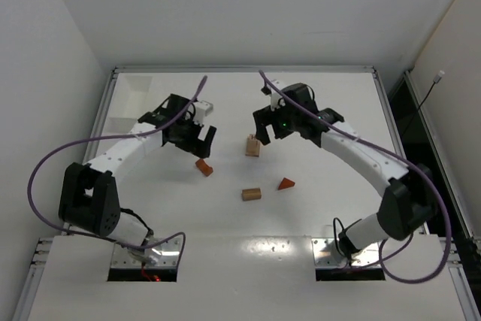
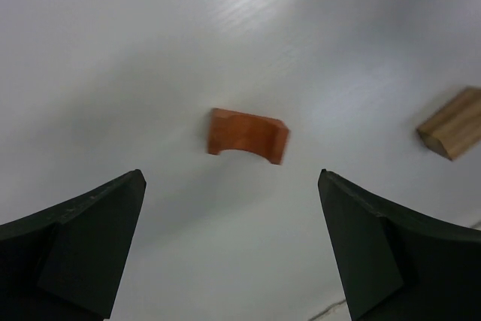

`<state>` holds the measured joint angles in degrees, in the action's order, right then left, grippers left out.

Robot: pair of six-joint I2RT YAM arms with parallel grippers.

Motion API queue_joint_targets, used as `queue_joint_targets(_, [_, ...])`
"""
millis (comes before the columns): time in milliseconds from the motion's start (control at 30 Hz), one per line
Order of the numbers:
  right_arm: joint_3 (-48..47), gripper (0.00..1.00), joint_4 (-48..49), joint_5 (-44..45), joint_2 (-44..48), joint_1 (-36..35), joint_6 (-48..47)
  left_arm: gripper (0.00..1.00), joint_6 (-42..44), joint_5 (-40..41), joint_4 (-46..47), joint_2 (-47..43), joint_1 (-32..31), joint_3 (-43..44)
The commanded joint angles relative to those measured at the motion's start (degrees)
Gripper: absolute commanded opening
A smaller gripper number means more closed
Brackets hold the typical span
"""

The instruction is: Build the wood block tower

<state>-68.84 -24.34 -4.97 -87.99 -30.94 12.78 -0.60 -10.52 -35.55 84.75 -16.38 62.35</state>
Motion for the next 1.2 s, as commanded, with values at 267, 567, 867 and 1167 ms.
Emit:
queue_joint_targets(267, [10.7, 0.88, -3.5, 11.3, 16.3, 15.4, -25.0, 0.93, 17.4, 1.6, -3.8, 1.5, -34.7, 6.2])
queue_joint_targets(567, [12.9, 0.88, -6.0, 13.7, 27.6, 28.6, -22.1, 0.72, 20.5, 3.0, 0.8, 7.8, -41.1, 6.2])
queue_joint_targets(867, [13.4, 0.88, -10.3, 9.9, 31.5, 35.1, -20.6, 0.72, 26.5, 3.8, 6.2, 15.4, -41.1, 5.2])
queue_joint_targets(1167, [13.4, 0.88, -11.4, 9.9, 33.2, 38.1, -20.6, 0.72, 27.6, 2.6, 7.9, 20.5, -41.1, 7.2])
